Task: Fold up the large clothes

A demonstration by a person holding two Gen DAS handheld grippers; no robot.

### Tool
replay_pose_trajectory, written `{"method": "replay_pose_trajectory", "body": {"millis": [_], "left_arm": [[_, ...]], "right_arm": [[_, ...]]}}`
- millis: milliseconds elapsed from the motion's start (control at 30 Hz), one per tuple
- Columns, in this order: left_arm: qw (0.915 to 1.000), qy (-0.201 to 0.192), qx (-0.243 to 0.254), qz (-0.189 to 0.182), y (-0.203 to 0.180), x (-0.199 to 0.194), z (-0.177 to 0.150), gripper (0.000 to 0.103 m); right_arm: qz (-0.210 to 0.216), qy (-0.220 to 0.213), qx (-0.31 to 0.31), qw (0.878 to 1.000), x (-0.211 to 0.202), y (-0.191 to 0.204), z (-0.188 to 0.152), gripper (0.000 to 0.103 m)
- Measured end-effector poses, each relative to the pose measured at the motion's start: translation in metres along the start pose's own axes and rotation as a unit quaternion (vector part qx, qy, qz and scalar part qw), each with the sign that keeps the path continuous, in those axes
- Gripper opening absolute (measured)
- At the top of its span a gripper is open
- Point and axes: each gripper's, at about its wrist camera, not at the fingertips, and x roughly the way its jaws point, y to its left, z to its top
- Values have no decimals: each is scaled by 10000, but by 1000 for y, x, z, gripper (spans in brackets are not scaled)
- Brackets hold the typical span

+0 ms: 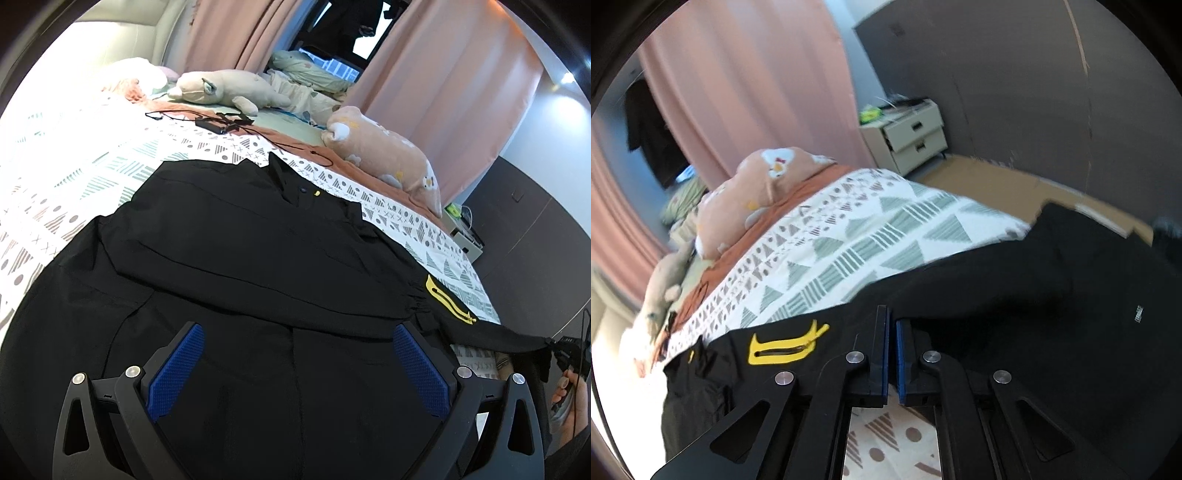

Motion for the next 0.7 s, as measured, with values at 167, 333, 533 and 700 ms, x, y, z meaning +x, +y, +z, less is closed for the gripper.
{"method": "replay_pose_trajectory", "body": {"millis": [167, 333, 533, 700], "left_arm": [[10000, -45, -13, -35, 2, -1, 2, 102], [9999, -85, -84, 109, 11, -6, 4, 102], [9986, -167, -490, 58, 33, -27, 10, 102], [9976, -160, -676, 31, 51, -42, 18, 102]], "right_arm": [[214, -246, -442, 9985, -24, 44, 12, 3], [510, -439, -899, 9937, -45, 109, 20, 3], [921, -503, -1322, 9857, -72, 201, 15, 3], [1215, -511, -1610, 9781, -91, 267, -3, 3]]}}
